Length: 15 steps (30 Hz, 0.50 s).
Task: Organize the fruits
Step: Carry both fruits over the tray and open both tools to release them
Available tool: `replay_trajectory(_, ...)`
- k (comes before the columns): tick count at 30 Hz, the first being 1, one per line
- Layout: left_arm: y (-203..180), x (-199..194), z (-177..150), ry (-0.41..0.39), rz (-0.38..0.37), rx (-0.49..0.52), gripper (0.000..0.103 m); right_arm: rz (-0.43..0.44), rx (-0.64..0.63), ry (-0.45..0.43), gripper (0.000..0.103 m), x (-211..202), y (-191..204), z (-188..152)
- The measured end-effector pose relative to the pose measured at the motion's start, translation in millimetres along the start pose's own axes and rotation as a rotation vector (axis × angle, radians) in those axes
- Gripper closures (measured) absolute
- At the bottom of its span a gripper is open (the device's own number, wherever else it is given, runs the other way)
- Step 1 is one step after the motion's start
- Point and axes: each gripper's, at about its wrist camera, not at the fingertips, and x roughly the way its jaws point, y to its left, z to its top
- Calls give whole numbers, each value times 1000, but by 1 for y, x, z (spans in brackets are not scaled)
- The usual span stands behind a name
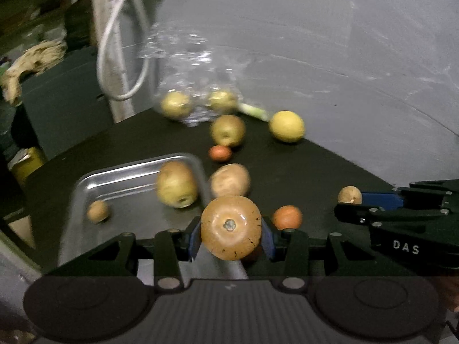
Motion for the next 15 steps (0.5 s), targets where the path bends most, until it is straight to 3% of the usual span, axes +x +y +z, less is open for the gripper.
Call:
replay_trajectory(10,67,-26,-30,13,83,-131,57,68,-68,-5,73,10,60,6)
replay_trajectory(15,89,-28,-44,23,131,-146,57,80,-97,5,73,23,82,7)
